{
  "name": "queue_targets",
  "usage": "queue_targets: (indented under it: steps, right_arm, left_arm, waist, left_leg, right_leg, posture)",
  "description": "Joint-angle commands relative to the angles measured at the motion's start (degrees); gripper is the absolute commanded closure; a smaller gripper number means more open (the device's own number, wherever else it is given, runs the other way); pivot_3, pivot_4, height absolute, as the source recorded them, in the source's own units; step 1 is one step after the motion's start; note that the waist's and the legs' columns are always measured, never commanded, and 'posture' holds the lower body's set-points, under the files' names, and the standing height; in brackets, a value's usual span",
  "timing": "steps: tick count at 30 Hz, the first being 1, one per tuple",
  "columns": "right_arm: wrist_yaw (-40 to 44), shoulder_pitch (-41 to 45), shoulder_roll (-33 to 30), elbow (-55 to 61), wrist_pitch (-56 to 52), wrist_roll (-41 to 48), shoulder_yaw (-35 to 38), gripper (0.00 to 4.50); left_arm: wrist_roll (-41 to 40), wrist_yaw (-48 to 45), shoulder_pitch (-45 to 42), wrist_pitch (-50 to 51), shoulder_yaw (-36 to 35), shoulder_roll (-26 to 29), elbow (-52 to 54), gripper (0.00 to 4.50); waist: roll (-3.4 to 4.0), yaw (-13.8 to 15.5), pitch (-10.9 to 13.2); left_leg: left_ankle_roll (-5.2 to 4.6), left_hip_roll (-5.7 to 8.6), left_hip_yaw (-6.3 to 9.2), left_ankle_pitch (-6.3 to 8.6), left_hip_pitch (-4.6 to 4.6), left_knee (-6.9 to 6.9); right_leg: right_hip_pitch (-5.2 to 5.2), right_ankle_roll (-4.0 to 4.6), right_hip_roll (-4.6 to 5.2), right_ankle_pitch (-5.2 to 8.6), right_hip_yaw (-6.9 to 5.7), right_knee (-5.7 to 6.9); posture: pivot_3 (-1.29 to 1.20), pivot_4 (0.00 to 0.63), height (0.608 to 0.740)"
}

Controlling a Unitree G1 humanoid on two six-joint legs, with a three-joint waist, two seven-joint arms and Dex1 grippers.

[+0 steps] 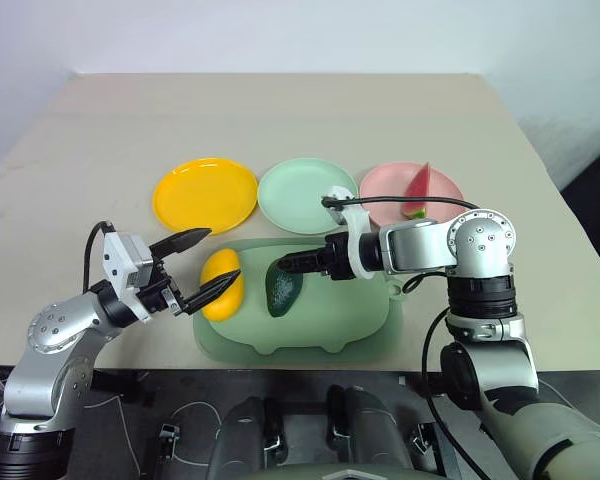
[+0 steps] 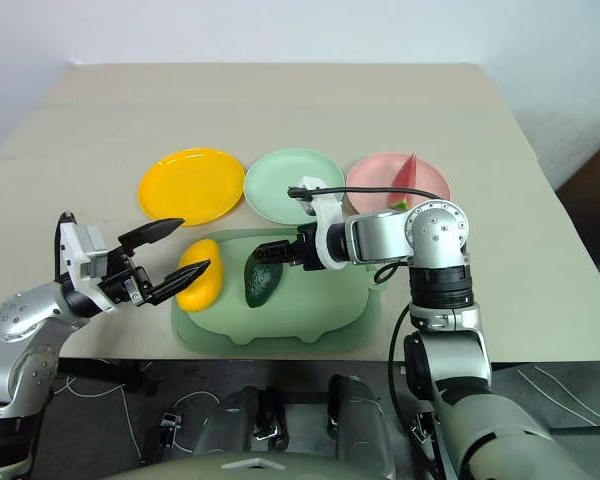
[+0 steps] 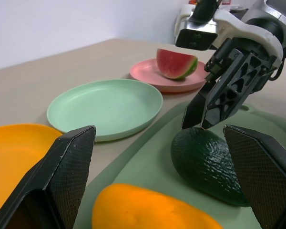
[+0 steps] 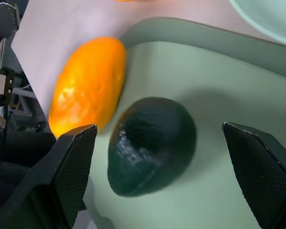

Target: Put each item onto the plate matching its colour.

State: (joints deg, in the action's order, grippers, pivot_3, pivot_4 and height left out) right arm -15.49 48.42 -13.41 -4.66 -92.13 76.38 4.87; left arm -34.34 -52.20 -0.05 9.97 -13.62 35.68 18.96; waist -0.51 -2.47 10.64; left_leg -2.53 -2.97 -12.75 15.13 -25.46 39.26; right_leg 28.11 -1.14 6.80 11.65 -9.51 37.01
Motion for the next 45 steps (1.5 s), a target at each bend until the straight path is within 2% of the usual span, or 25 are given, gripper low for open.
queue_targets:
  steps: [1,5,9,16,19,21,22,27,32,36,40,45]
  right_arm:
    - [-2.98,2.25,0.82,-0.71,-0.37,3.47,-1.52,0.05]
    - [-4.88,2.47,1.27,0.01,-0.37,2.89,-6.69,0.05]
    - [-6.97,3.15,3.52,-2.28,-0.37,2.16,-6.63,0.05]
    - [-6.00,3.90,1.82,-0.53,-0.37,-0.75,-11.01,0.05]
    - [-4.89,4.10,1.39,0.67,-0.37,-2.55,-11.71,0.59]
    - [-3.49,4.27,0.91,2.06,-0.37,-4.11,-12.12,1.21]
    - [-2.68,4.28,0.65,2.87,-0.37,-4.88,-12.24,1.33]
    - [3.10,3.97,-0.90,7.33,-0.37,-7.54,-11.39,1.37]
    - [9.51,6.44,-3.39,10.46,1.86,-8.40,-5.08,1.39]
    - [12.72,9.26,-6.02,5.73,6.11,-15.98,-4.51,1.39]
    - [20.94,13.06,-9.23,-3.57,16.45,-27.94,-10.74,1.39]
    - [29.28,17.94,-6.31,-17.42,27.04,-38.06,-13.90,1.39]
  left_arm:
    - [-0.41,-0.15,-0.64,-0.02,-0.44,0.36,1.36,0.00]
    - [-0.19,-0.78,0.18,-0.59,-0.91,0.18,0.83,0.00]
    - [0.17,-1.15,0.85,-1.30,-0.99,-0.10,0.45,0.00]
    - [0.29,-1.29,1.15,-1.86,-1.07,-0.28,-0.07,0.00]
    - [0.37,-1.44,1.14,-2.13,-1.00,-0.39,-0.46,0.00]
    - [0.56,-1.90,1.27,-2.55,-0.93,-0.39,-1.03,0.00]
    - [0.57,-2.05,1.27,-2.67,-0.97,-0.37,-1.30,0.00]
    - [0.19,-2.53,1.05,-3.11,-1.64,-0.02,-2.66,0.00]
    - [-0.73,-1.90,1.50,-2.26,-2.67,0.14,-1.33,0.00]
    - [-1.29,-1.25,1.78,-1.43,-3.02,0.04,-0.77,0.00]
    - [-1.94,-0.66,2.39,-0.58,-3.48,0.05,-0.64,0.00]
    - [-3.45,0.24,3.16,1.52,-4.12,0.63,1.14,0.00]
  waist:
    - [0.00,-0.04,0.00]
    - [0.00,-0.16,-0.01]
    - [0.00,-0.11,-0.01]
    - [0.00,-0.02,-0.02]
    - [0.00,-0.06,-0.02]
    - [0.00,-0.04,-0.02]
    - [0.00,-0.03,-0.02]
    - [0.00,-0.03,-0.02]
    - [0.00,-0.01,-0.02]
    - [-0.01,0.01,-0.02]
    - [0.00,-0.09,-0.02]
    - [0.01,-0.27,-0.01]
  left_leg:
    - [0.00,0.00,0.00,0.00,0.00,0.00]
    - [0.00,-0.02,0.00,0.00,0.01,0.00]
    - [0.00,-0.04,-0.01,0.00,0.02,0.00]
    - [0.00,0.00,-0.02,0.00,0.01,0.00]
    - [0.01,-0.01,-0.02,0.00,0.02,0.00]
    - [0.00,-0.01,-0.02,0.00,0.02,0.00]
    - [0.00,-0.01,-0.02,0.00,0.02,0.00]
    - [0.00,-0.02,-0.02,0.00,0.01,0.00]
    - [0.00,-0.02,-0.02,0.00,0.00,0.00]
    - [0.00,-0.02,-0.02,0.01,0.00,0.00]
    - [0.00,-0.02,-0.03,0.01,0.00,-0.01]
    - [0.01,-0.05,-0.08,0.00,-0.01,-0.01]
  right_leg:
    - [0.00,0.00,0.00,0.00,0.00,0.00]
    - [0.01,0.00,-0.02,0.00,0.00,0.02]
    - [0.02,-0.01,-0.04,0.00,0.01,0.04]
    - [0.00,-0.01,-0.01,0.00,0.01,0.02]
    - [0.01,-0.01,-0.01,0.00,0.01,0.03]
    - [0.01,-0.01,-0.01,0.00,0.01,0.03]
    - [0.01,-0.01,-0.01,0.00,0.01,0.03]
    - [0.03,-0.01,0.00,0.01,0.02,0.02]
    - [0.04,-0.01,0.00,0.01,0.02,0.01]
    - [0.04,-0.01,0.01,0.01,0.02,-0.01]
    - [0.06,-0.01,-0.01,0.01,0.02,0.00]
    - [0.12,-0.01,-0.03,0.01,0.03,0.05]
  posture:
    - [0.00,0.150,0.696]
    - [0.00,0.150,0.696]
    - [0.00,0.150,0.696]
    - [0.00,0.150,0.696]
    - [0.00,0.150,0.696]
    - [0.00,0.150,0.696]
    - [0.00,0.150,0.696]
    - [0.00,0.150,0.696]
    - [0.00,0.150,0.696]
    - [0.00,0.150,0.696]
    - [0.00,0.150,0.696]
    - [0.00,0.150,0.696]
